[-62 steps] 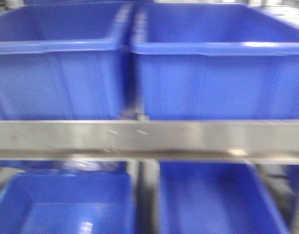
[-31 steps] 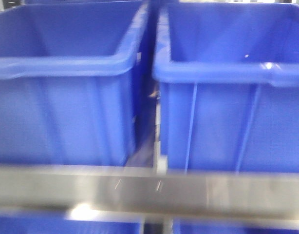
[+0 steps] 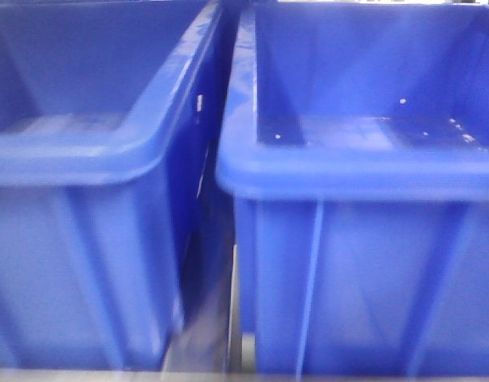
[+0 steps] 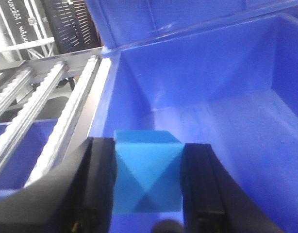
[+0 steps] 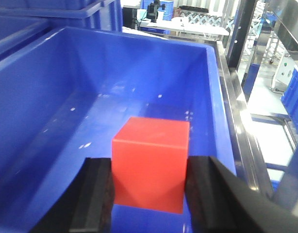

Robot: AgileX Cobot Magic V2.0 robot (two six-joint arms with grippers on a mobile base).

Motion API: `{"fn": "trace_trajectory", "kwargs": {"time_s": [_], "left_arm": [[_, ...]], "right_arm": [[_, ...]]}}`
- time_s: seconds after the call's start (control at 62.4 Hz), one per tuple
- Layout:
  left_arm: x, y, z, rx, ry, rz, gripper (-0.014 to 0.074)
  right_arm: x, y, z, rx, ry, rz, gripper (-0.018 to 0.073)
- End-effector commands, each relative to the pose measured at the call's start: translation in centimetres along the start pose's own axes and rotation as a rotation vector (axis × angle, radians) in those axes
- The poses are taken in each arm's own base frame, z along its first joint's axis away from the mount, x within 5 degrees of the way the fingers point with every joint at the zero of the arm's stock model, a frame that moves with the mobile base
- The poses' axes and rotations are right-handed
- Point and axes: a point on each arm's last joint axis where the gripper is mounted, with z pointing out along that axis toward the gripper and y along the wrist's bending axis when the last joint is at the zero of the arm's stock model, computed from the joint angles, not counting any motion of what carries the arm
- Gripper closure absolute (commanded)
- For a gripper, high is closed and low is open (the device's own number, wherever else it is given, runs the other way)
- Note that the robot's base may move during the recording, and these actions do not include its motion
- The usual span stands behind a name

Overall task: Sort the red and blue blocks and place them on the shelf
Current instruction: 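Lower cubes into the blue bins and open both grippers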

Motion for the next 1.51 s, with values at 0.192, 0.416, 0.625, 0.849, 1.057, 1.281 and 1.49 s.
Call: {"fn": "trace_trajectory", "kwargs": {"time_s": [0.192, 0.416, 0.625, 0.849, 1.057, 1.281, 1.49], "left_arm": [[-1.73, 0.05, -0.11, 0.011, -0.108, -0.013, 0.0512], [-1.73, 0.05, -0.11, 0.011, -0.108, -0.013, 0.0512], [-1.73, 0.05, -0.11, 0.011, -0.108, -0.013, 0.0512], [-1.76, 0.05, -0.12, 0.011, -0.111, -0.013, 0.0512], [-1.80, 0.04, -0.12, 0.012, -0.115, -0.013, 0.0512], [-1.86, 0.04, -0.13, 0.012, -0.122, -0.013, 0.0512], [-2.00, -0.03, -0.03, 0.023, -0.134, -0.055, 0.0512]], "right_arm": [[-1.53, -0.11, -0.52, 0.011, -0.120, -0.012, 0.0494], [-1.53, -0.11, -0.52, 0.011, -0.120, -0.012, 0.0494], [-1.53, -0.11, -0.52, 0.011, -0.120, -0.012, 0.0494], [-1.53, -0.11, -0.52, 0.011, -0.120, -0.012, 0.0494], [-1.69, -0.12, -0.54, 0.013, -0.138, -0.012, 0.0494], [-1.76, -0.08, -0.55, 0.008, -0.145, -0.002, 0.0494], [-1.94, 0.13, -0.54, -0.020, -0.163, 0.052, 0.0492]]}}
